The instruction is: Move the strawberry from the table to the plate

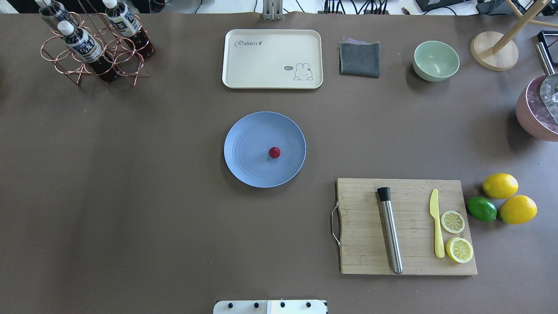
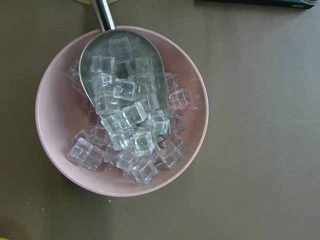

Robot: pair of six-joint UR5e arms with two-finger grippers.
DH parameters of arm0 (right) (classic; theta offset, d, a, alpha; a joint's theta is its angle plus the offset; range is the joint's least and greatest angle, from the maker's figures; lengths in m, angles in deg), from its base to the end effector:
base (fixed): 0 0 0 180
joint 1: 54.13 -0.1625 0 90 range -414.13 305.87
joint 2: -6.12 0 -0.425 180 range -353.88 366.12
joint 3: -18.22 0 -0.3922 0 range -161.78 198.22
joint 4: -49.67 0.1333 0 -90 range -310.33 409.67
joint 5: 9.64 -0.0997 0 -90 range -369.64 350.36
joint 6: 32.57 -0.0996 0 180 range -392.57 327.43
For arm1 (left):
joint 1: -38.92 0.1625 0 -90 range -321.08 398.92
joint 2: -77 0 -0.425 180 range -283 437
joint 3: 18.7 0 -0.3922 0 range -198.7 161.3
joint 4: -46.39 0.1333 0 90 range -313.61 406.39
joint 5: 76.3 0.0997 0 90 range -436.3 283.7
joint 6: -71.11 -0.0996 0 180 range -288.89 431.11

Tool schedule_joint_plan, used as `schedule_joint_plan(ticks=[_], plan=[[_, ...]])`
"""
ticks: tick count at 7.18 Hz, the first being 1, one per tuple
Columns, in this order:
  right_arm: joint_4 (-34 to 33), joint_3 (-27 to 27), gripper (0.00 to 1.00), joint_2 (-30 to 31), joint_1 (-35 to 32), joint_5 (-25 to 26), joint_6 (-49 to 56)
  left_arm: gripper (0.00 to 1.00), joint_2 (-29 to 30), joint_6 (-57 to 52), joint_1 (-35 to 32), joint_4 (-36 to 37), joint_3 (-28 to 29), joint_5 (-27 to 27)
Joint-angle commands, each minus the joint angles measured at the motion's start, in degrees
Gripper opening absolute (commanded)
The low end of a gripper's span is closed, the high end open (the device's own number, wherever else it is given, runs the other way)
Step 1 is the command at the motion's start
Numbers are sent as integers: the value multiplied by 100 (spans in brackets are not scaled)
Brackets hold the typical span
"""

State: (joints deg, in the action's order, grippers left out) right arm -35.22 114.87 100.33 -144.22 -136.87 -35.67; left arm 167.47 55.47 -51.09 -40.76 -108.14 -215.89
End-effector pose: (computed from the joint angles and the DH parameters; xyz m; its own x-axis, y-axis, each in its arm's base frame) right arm 0.0738 -0.4698 0.6352 0.7951 -0.0245 0.6060 -0.0446 0.9941 0.0988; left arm -0.0575 -0.4919 0.6577 0.6243 0.2315 -0.7461 -0.1746 0.9723 0.1556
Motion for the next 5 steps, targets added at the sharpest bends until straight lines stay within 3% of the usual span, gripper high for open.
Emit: schedule_joint_plan(ticks=[1, 5], plan=[[70, -49, 100, 36, 18, -4, 2, 98, -29, 9, -35, -4, -4, -6], [61, -58, 100, 36, 18, -30, 11, 98, -47, 9, -35, -4, 5, -6]])
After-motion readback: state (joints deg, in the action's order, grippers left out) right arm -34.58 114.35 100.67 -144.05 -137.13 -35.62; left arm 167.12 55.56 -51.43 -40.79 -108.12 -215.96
